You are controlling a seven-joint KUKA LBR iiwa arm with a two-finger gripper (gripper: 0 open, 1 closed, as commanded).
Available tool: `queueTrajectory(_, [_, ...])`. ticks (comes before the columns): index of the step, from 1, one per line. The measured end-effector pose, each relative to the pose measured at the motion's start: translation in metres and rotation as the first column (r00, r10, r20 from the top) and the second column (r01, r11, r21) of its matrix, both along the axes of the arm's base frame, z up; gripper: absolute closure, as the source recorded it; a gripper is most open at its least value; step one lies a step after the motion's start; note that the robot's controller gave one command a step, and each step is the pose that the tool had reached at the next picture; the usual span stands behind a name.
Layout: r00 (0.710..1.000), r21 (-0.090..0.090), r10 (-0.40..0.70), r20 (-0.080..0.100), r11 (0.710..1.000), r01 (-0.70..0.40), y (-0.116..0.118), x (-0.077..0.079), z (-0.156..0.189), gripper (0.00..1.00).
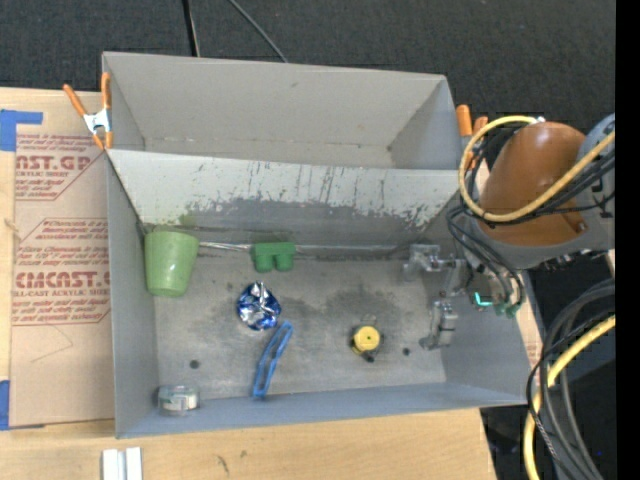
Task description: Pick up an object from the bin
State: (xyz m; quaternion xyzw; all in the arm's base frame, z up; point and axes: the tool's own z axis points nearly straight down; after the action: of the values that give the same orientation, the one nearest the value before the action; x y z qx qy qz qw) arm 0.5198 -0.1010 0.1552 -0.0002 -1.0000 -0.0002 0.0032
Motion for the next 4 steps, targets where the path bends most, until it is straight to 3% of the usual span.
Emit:
queueTrajectory(1, [0.964, 0.002, 0.267, 0.004, 0.964, -0.267, 0.052, 0.002, -0.087, 0.00])
queueTrajectory(2, [0.419, -0.001, 0.908, 0.009, 0.419, -0.908, 0.069, 0.002, -0.055, 0.00])
queueTrajectory(3, [0.444, 0.002, 0.896, 0.008, 0.444, -0.896, 0.057, -0.015, -0.056, 0.00])
queueTrajectory(4, [0.383, 0.002, 0.924, 0.008, 0.383, -0.924, 0.056, -0.001, -0.087, 0.00])
